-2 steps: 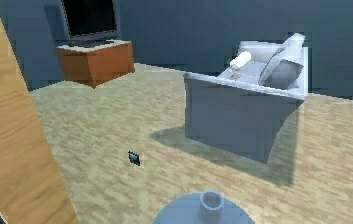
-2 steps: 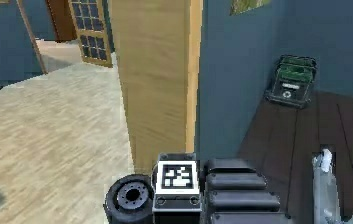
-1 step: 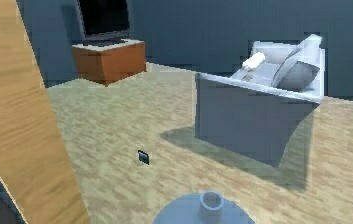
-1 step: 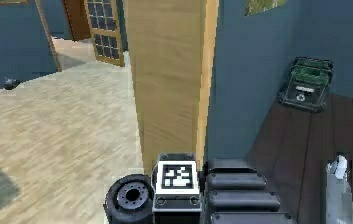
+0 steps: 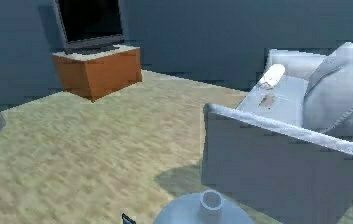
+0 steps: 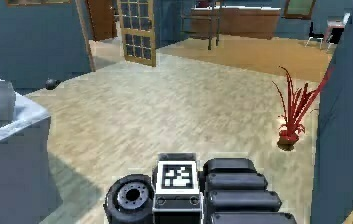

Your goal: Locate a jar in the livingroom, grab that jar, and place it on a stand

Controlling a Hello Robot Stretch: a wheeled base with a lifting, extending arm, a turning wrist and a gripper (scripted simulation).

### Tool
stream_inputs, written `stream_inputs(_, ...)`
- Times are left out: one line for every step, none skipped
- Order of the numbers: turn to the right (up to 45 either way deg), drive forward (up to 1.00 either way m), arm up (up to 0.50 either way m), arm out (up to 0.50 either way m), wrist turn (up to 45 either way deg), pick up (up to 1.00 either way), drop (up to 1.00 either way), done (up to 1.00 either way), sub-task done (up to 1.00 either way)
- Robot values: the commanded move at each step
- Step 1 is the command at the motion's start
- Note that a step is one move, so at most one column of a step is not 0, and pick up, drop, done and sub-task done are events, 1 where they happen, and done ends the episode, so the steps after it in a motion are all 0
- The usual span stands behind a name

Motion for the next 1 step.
stream_inputs(-45.0,0.0,0.0,0.0,0.0,0.0,0.0,0.0,0.0)
